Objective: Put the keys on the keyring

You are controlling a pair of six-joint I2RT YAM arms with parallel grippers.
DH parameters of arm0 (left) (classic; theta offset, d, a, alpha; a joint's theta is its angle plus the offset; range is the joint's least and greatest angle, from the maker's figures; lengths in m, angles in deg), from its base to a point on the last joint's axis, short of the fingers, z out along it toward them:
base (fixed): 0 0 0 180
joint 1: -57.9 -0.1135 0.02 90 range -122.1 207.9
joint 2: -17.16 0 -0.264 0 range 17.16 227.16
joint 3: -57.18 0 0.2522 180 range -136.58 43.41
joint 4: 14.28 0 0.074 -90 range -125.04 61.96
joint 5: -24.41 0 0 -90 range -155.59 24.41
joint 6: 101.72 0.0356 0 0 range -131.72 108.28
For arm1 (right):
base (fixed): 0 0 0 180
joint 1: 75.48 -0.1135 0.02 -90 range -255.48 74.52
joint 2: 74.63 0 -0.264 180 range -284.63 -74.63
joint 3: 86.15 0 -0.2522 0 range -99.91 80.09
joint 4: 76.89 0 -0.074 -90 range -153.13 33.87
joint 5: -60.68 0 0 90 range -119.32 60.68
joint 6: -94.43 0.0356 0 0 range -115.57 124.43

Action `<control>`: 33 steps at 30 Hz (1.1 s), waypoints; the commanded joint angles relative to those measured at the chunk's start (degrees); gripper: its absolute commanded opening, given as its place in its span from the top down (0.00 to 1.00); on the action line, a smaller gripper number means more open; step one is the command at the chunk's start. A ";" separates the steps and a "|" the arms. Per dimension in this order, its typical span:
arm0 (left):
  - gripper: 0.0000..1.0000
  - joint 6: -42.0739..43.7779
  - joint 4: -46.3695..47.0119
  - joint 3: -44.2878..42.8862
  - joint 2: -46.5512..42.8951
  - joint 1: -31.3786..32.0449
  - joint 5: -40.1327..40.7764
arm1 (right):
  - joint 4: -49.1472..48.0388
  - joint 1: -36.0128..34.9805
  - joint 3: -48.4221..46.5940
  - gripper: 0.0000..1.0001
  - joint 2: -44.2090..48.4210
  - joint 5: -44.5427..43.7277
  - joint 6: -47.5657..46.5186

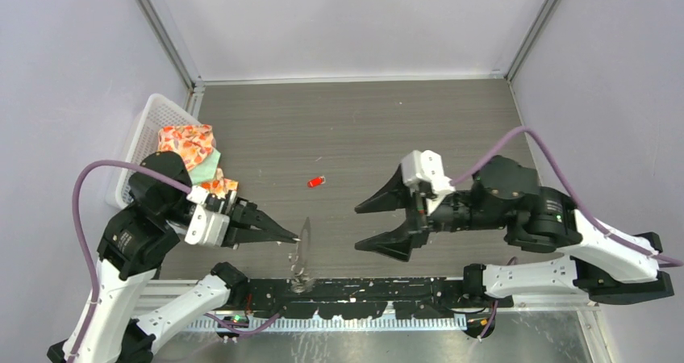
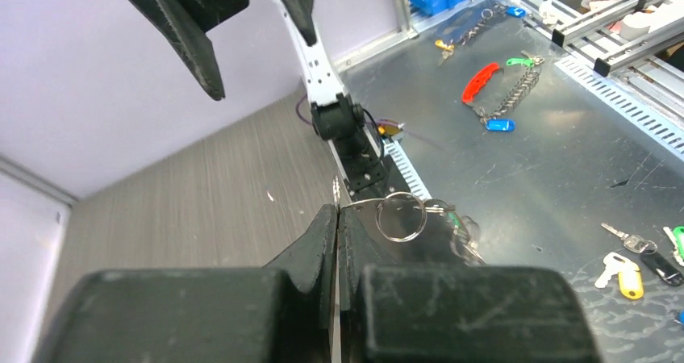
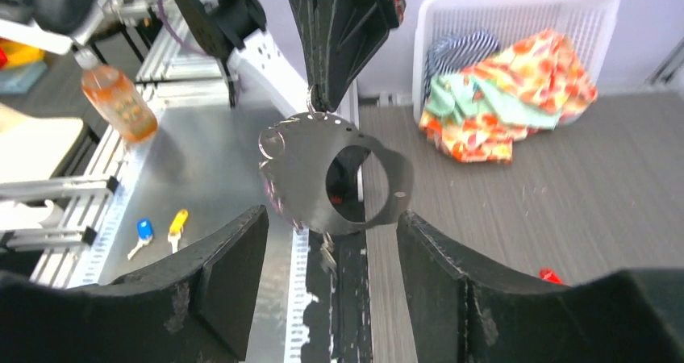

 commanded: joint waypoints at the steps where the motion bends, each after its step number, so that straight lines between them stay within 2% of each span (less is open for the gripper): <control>1: 1.00 -9.25 17.48 0.53 -1.08 0.06 -6.67 | -9.88 -0.09 2.75 0.35 1.41 0.66 0.09; 4: 1.00 -13.41 25.17 1.42 -1.56 0.06 -9.25 | -12.47 -0.07 4.39 0.35 1.44 2.59 -0.76; 12: 1.00 -11.95 30.47 1.12 -1.90 0.08 -14.64 | -17.66 -0.14 6.61 0.35 0.73 6.35 -3.20; 18: 1.00 -15.24 36.53 2.03 -2.38 0.07 -15.94 | -20.72 -0.07 6.75 0.36 -0.22 8.69 -3.73; 27: 1.00 -18.24 42.82 4.34 -3.81 0.05 -12.24 | -23.62 -0.09 6.08 0.40 -1.39 11.12 -3.66; 33: 1.00 -22.49 43.39 4.91 -3.64 0.09 -8.88 | -25.21 -0.08 5.63 0.49 -2.04 10.28 -3.65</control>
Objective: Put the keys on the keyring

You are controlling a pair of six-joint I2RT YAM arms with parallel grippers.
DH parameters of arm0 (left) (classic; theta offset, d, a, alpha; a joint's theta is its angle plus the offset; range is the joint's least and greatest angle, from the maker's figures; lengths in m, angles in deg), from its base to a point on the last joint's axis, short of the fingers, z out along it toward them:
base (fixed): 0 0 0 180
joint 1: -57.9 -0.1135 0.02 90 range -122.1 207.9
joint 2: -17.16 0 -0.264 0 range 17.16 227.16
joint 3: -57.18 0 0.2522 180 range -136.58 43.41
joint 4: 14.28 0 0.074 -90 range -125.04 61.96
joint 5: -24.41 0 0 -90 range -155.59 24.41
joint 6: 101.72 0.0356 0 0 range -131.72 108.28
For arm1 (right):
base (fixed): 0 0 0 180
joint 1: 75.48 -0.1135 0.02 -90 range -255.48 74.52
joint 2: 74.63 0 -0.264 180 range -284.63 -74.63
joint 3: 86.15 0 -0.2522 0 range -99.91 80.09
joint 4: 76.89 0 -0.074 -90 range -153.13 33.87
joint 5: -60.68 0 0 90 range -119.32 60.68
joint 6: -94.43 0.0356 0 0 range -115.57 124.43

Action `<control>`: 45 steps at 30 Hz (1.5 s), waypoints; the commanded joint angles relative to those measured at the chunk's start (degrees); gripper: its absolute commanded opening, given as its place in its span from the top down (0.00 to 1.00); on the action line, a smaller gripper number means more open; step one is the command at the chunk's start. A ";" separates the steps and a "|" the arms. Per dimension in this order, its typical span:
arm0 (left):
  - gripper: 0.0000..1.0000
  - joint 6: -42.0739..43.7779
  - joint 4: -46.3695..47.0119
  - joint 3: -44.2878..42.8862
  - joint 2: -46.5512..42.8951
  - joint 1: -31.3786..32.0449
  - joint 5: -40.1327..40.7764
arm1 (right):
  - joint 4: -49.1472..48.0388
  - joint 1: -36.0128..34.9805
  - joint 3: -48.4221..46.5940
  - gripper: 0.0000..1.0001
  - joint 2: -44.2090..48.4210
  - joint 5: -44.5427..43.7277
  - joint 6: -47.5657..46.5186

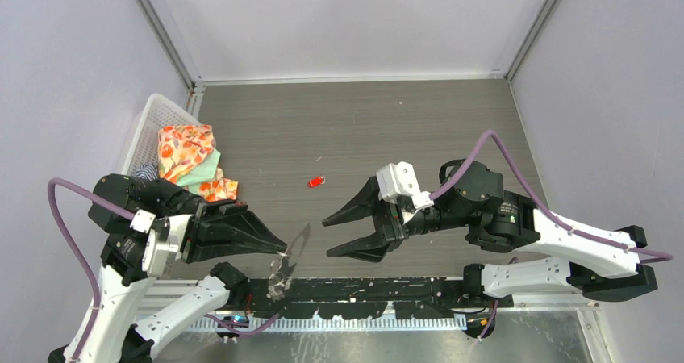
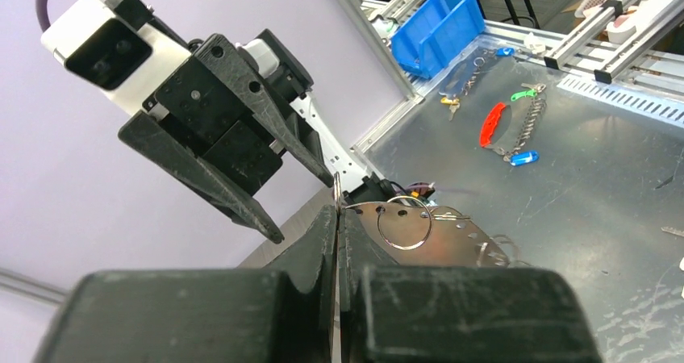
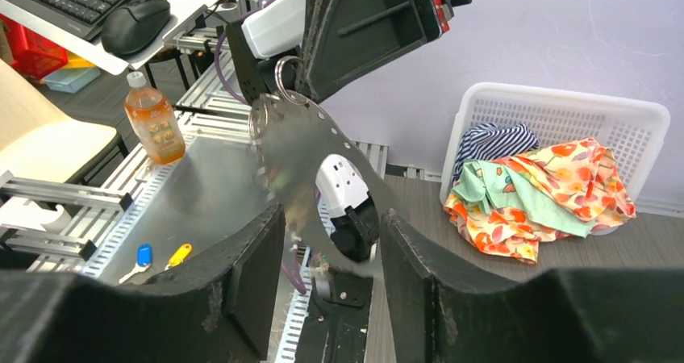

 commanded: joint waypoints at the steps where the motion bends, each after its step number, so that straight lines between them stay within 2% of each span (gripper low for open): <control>1: 1.00 -4.38 3.93 0.28 0.01 0.04 3.49 | -4.81 -0.10 -1.93 0.49 -0.45 0.26 -0.49; 6: 1.00 -9.82 4.06 1.18 0.22 0.02 7.67 | -2.38 -0.14 -4.73 0.52 -2.10 -0.79 -1.25; 9: 1.00 -9.79 1.86 1.81 0.09 0.04 9.22 | 0.87 -0.14 -6.79 0.50 -3.09 -2.13 -1.82; 12: 1.00 -5.88 -4.33 1.11 0.47 0.08 11.00 | 3.72 -0.11 -8.08 0.47 -3.33 -4.04 -2.06; 16: 1.00 1.04 -17.31 -1.71 1.95 0.04 14.62 | 8.30 -0.11 -10.79 0.47 -3.87 -6.22 -2.82; 20: 1.00 3.29 -25.44 -3.95 3.44 0.01 18.27 | 12.73 -0.06 -14.50 0.47 -5.60 -8.15 -2.76; 24: 1.00 2.16 -28.87 -5.52 4.70 0.04 20.94 | 14.76 -0.10 -15.52 0.49 -6.80 -10.66 -2.26; 30: 1.00 -1.36 -29.20 -5.29 4.27 0.03 27.70 | 13.81 -0.11 -11.26 0.32 -6.35 -17.99 -0.17; 35: 1.00 -4.34 -30.16 -3.87 4.07 0.06 35.97 | 9.41 -0.14 -5.37 0.18 -5.40 -24.22 2.06; 39: 1.00 -6.21 -32.12 -3.90 5.46 0.07 43.02 | 7.33 -0.50 -2.62 0.14 -6.42 -29.89 4.69; 42: 1.00 -6.74 -32.98 -4.18 6.25 0.07 46.84 | 4.75 -1.50 -0.69 0.04 -7.75 -33.95 4.68; 45: 1.00 -6.97 -32.85 -3.80 6.37 0.08 49.90 | 0.54 -2.74 1.28 0.00 -8.74 -35.81 4.61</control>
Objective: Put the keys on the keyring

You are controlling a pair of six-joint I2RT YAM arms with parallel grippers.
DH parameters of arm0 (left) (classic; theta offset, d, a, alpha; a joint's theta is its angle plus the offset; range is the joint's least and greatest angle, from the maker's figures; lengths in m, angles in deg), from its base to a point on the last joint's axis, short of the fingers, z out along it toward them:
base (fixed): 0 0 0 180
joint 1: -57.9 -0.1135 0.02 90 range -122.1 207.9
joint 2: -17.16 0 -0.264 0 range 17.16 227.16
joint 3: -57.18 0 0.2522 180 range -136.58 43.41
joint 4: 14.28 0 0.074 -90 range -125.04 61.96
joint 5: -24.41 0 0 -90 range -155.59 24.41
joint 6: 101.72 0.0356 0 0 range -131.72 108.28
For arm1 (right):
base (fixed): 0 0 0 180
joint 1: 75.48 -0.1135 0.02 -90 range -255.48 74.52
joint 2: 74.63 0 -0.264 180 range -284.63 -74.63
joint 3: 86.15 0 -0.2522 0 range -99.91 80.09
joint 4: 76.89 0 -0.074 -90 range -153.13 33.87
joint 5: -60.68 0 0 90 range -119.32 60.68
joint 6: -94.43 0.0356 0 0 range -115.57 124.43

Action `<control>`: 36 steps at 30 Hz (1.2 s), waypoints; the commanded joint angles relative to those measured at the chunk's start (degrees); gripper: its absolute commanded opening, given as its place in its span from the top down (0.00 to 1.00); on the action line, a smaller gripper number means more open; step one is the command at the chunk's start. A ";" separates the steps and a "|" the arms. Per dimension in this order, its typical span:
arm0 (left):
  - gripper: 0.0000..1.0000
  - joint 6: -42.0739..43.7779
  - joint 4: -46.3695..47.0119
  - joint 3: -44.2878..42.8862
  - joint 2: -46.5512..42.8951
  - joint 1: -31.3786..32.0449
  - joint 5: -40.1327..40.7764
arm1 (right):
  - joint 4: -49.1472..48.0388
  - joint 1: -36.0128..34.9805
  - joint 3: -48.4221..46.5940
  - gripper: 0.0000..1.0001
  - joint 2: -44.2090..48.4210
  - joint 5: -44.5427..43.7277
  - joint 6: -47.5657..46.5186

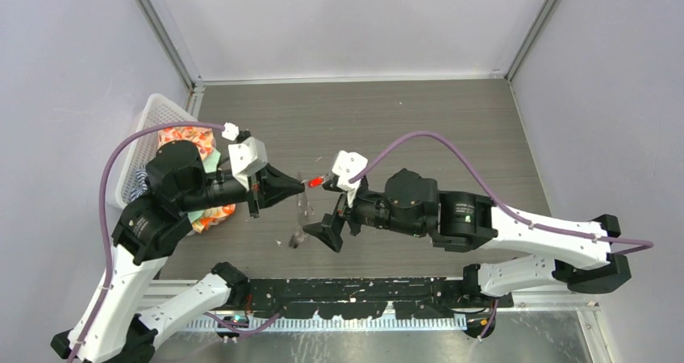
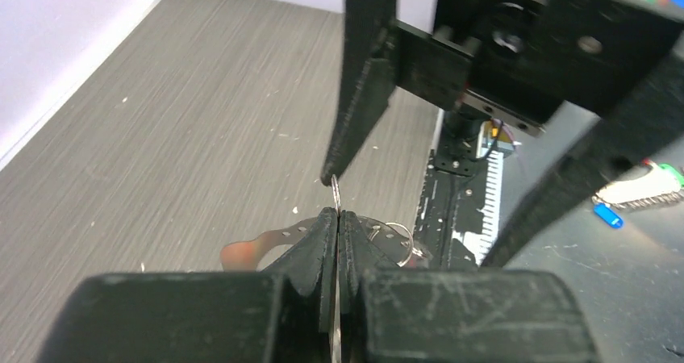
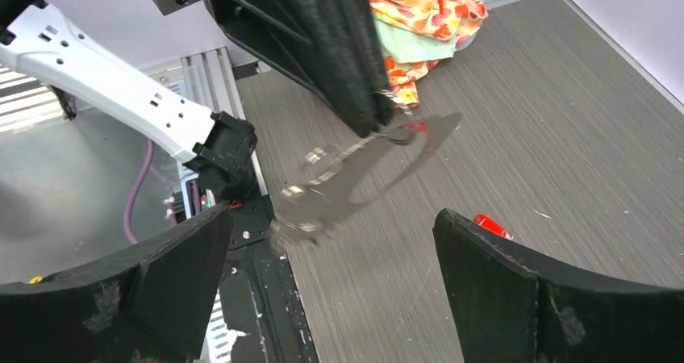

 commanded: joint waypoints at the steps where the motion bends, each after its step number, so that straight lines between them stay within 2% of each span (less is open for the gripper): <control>1: 1.00 -1.63 0.34 -0.21 0.29 0.02 7.54 | -9.73 -1.98 1.94 0.00 -1.38 -6.67 0.85; 6: 1.00 -1.38 -0.97 -0.40 0.70 0.01 9.48 | -13.12 -2.85 3.13 0.00 -3.39 -11.12 -0.97; 9: 1.00 -1.76 -1.32 -0.87 0.90 0.05 9.52 | -11.25 -3.00 2.19 0.08 -5.84 -17.73 -3.00; 14: 1.00 -2.60 -2.71 -2.11 1.41 0.01 10.33 | -8.84 -3.15 2.50 0.35 -8.26 -24.71 -6.30; 19: 1.00 -3.35 -3.89 -3.11 1.78 0.07 11.66 | -9.73 -3.58 4.15 0.74 -7.27 -26.78 -7.16; 23: 1.00 -3.35 -4.70 -3.46 2.13 0.02 13.10 | -11.06 -3.92 5.22 0.89 -5.32 -27.66 -7.60; 29: 1.00 -5.63 -5.40 -2.99 2.58 0.06 14.47 | -9.76 -4.61 4.38 0.97 -4.98 -29.59 -7.76; 36: 1.00 -6.43 -5.72 -2.79 2.75 0.06 15.58 | -7.43 -6.05 1.82 0.99 -7.07 -34.28 -8.27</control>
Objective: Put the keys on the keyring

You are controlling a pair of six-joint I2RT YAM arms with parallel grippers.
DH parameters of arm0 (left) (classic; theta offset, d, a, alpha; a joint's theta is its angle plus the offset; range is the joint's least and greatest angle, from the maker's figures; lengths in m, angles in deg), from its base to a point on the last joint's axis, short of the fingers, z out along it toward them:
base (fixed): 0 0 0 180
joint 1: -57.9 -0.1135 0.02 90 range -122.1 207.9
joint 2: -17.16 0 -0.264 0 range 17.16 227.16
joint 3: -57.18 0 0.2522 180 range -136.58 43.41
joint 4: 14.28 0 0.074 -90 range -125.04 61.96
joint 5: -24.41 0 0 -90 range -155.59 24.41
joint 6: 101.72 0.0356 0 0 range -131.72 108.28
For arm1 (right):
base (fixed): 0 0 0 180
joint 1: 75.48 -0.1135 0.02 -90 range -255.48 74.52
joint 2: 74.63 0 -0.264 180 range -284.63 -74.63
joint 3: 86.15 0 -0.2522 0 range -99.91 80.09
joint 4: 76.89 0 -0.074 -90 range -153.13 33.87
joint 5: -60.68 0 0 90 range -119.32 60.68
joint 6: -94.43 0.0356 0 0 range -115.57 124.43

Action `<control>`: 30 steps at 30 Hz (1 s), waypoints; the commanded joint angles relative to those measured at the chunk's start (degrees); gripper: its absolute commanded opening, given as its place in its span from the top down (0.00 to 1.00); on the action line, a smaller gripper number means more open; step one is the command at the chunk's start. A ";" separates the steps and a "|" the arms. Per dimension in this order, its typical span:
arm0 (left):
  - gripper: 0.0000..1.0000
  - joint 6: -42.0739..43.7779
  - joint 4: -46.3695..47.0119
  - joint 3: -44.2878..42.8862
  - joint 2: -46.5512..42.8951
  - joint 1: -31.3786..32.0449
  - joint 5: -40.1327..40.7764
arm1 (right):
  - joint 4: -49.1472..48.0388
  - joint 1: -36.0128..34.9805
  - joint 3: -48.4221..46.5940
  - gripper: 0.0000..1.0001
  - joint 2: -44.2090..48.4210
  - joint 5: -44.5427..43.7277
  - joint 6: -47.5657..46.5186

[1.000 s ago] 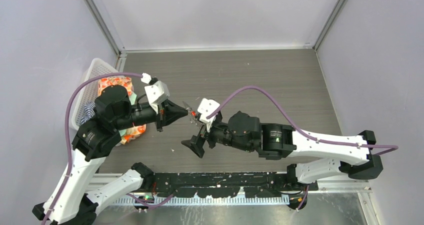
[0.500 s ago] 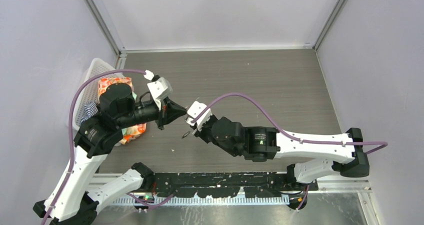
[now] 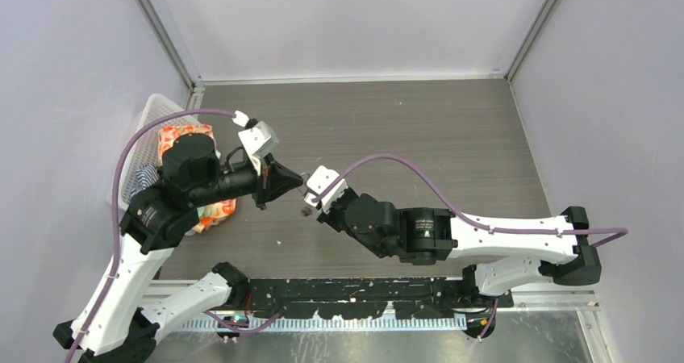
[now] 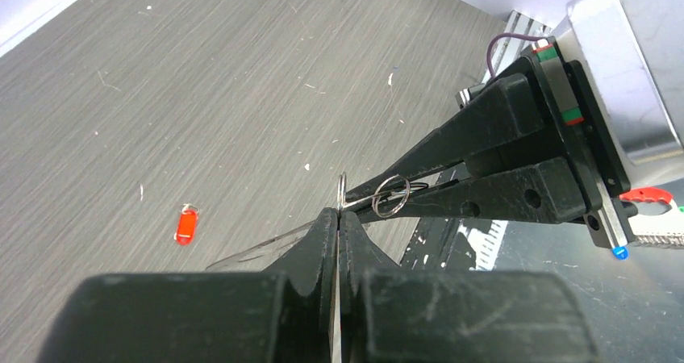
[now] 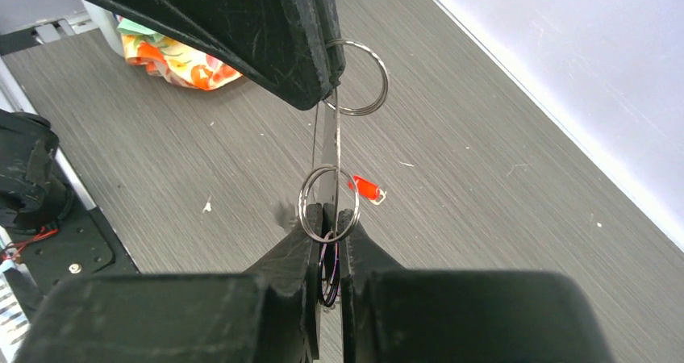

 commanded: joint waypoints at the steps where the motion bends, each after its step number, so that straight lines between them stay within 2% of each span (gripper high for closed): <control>1: 1.00 -1.15 -0.30 -1.35 -0.08 -0.01 3.26 | 0.12 -1.25 -3.95 0.99 -0.03 -6.98 -1.06; 10: 1.00 -4.83 -0.25 0.78 -0.26 -0.08 4.12 | 2.61 -3.62 -8.90 0.98 -4.29 -15.06 -1.16; 17: 1.00 -4.22 -0.58 1.51 -0.33 -0.03 7.65 | 6.09 -4.24 -11.79 0.87 -6.97 -19.67 1.96; 18: 1.00 -4.06 -0.52 1.77 -0.35 0.00 7.56 | 6.11 -4.24 -11.81 0.81 -7.19 -19.59 2.20; 19: 1.00 -3.79 -0.51 2.06 -0.28 -0.07 7.37 | 6.17 -4.24 -11.82 0.66 -7.35 -19.34 2.62; 20: 1.00 -3.41 -0.55 2.34 -0.20 -0.04 6.89 | 6.05 -4.24 -11.75 0.56 -7.46 -18.81 2.90; 22: 1.00 -1.98 -1.71 2.47 0.52 -0.03 5.97 | 5.75 -4.23 -11.54 0.43 -6.90 -17.03 3.24; 23: 1.00 -1.04 -2.94 2.17 1.12 -0.04 5.70 | 5.47 -4.24 -11.22 0.33 -6.29 -15.89 3.31; 24: 1.00 0.33 -4.50 1.75 1.74 0.00 5.14 | 4.87 -4.24 -10.75 0.12 -5.47 -14.70 3.27; 25: 1.00 1.35 -6.39 1.37 2.22 -0.06 4.25 | 4.24 -4.23 -10.23 0.02 -4.53 -12.88 3.27; 30: 1.00 10.12 -14.72 -1.64 4.75 -0.06 -0.38 | 3.71 -3.96 -7.94 0.00 1.08 -2.11 1.87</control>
